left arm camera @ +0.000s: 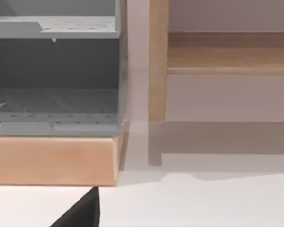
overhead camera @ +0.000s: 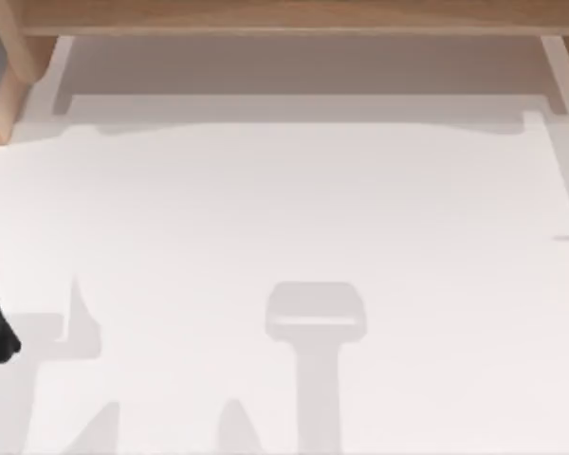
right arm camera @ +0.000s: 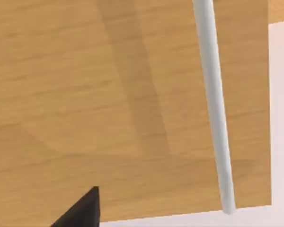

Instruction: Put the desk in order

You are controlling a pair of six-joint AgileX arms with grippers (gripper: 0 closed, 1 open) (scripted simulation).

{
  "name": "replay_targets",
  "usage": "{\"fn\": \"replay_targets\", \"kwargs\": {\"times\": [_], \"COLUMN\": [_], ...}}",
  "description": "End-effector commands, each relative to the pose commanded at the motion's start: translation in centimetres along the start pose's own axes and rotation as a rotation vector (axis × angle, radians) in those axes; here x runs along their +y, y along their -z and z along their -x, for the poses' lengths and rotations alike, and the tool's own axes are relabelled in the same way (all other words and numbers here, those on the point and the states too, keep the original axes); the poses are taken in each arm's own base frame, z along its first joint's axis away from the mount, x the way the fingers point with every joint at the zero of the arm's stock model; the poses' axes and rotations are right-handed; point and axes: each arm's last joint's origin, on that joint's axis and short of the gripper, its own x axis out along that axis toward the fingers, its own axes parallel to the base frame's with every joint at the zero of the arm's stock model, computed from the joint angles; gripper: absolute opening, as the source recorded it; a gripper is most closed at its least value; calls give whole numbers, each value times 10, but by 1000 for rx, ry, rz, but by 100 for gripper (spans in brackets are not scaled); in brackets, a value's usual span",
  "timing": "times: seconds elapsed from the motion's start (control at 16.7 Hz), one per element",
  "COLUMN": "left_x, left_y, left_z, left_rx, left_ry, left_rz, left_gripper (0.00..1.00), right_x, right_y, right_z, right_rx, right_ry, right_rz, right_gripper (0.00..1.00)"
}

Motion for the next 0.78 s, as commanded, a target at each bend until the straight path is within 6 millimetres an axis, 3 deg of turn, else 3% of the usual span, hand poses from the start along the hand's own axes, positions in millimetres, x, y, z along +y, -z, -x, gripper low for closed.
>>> {"fn": "replay_targets", "kwargs": {"times": [0.42, 0.78], "left_x": [0, 0], "left_y": [0, 0], "left_z": [0, 0], "left_rx": [0, 0], "left_ry": [0, 0], "left_rz": [0, 0], "left_gripper": [100, 100], "right_x": [23, 25], "right_y": [-37, -40], "right_z": [14, 15], "right_rx": [-189, -206], "right_ry": [78, 83], "right_rz": [208, 222], "right_gripper": [100, 100]}}
